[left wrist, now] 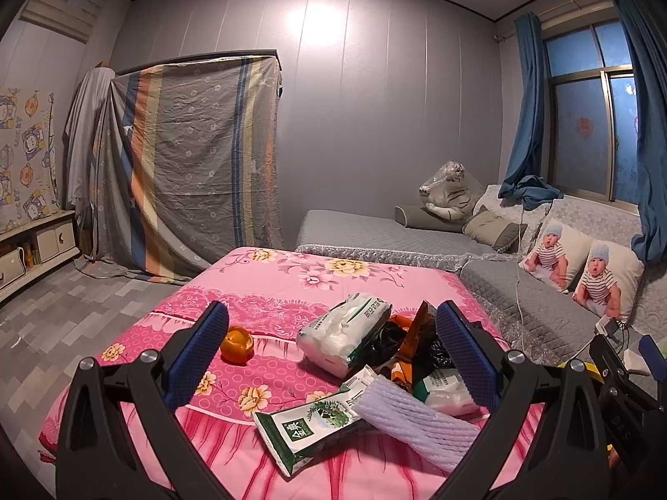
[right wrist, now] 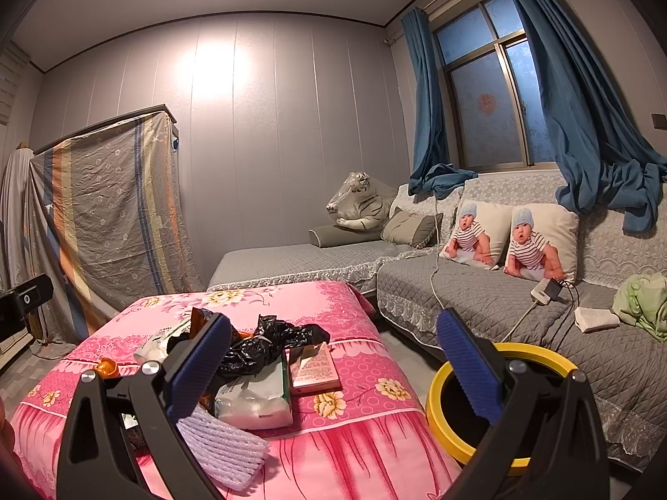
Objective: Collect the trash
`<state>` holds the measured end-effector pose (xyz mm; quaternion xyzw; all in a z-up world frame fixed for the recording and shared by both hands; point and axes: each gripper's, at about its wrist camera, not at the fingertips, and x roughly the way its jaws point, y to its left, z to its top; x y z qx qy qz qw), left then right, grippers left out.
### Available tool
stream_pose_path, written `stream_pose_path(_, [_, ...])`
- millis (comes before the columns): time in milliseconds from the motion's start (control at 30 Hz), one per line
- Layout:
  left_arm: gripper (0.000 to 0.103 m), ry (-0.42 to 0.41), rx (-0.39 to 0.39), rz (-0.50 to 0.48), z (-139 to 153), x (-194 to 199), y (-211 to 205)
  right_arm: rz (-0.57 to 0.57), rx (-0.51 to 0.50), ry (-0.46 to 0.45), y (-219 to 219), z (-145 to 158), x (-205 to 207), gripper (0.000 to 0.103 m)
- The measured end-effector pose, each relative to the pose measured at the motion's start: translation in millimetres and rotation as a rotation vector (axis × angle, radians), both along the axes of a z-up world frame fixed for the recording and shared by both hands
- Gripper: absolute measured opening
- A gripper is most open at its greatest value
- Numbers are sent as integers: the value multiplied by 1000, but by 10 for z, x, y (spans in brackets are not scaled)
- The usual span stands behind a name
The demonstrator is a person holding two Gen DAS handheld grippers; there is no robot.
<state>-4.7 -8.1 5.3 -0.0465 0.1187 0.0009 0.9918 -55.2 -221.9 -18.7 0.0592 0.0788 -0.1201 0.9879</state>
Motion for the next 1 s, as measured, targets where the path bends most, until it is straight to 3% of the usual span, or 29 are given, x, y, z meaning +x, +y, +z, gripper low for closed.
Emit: stream_pose_path(1000, [95, 4, 23, -9, -55, 2, -62, 1, 4, -2, -11, -8, -4, 95])
